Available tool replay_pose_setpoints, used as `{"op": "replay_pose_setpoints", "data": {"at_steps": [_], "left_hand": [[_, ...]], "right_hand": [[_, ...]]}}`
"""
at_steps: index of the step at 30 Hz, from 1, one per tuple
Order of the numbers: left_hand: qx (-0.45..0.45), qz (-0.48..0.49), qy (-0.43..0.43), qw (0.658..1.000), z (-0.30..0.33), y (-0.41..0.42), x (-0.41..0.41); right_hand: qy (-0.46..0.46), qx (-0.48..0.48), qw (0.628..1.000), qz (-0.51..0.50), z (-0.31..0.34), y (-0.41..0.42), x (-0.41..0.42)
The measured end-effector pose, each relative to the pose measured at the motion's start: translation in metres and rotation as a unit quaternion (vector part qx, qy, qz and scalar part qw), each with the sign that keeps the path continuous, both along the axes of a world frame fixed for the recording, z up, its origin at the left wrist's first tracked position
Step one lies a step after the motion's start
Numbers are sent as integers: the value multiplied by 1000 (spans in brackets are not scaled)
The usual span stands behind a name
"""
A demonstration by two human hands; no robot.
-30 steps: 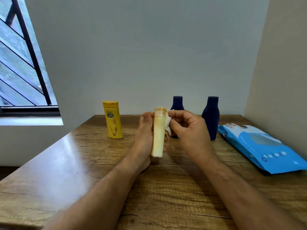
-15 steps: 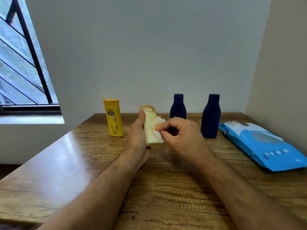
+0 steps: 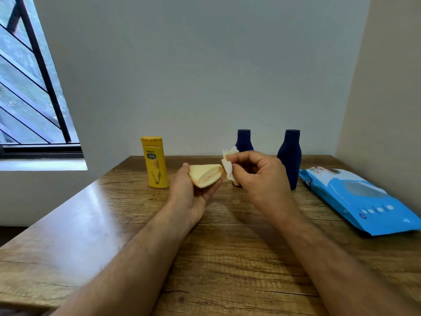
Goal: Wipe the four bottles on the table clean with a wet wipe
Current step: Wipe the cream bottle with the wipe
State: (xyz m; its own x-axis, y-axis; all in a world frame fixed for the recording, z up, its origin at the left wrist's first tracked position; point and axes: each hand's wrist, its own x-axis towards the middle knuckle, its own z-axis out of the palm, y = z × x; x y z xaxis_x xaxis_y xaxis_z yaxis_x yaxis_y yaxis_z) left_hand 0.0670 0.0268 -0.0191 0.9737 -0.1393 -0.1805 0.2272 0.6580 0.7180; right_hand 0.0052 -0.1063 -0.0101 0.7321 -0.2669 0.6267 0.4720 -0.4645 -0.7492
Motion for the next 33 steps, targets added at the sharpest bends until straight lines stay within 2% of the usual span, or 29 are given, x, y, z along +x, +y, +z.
{"op": "replay_pose_setpoints", "data": {"at_steps": [7,11,13,15,19,21,24,27,30,33], "left_hand": [[-23,-13,2,1000,-9,-8,9],[-41,-35,30,998,-12,-9,16],[-43,-45,38,997,-13,-8,17],[-47,-43,29,998,-11,-9,14],[-66,-31,0,997,-7,-13,7],[-59,-28,-4,998,-7,-14,5],[-36,-30,27,999,-9,-10,9],[-5,-24,69,997,-7,-7,11],[2,-28,53,998,-5,-8,9],[-36,-53,14,998,-8,-10,8]], "right_hand": [[-51,-165,983,-57,-8,7,3],[-31,-285,958,-21,-14,16,0],[-38,-315,948,-22,-14,17,-1],[-46,-298,953,-37,-13,15,0],[-61,-184,976,-94,-8,7,4],[-57,-192,975,-96,-8,6,4],[-3,-272,962,-33,-11,11,0],[3,-328,945,12,-13,18,-2],[-16,-324,946,3,-12,16,-1],[-37,-261,963,-49,-10,10,2]]}}
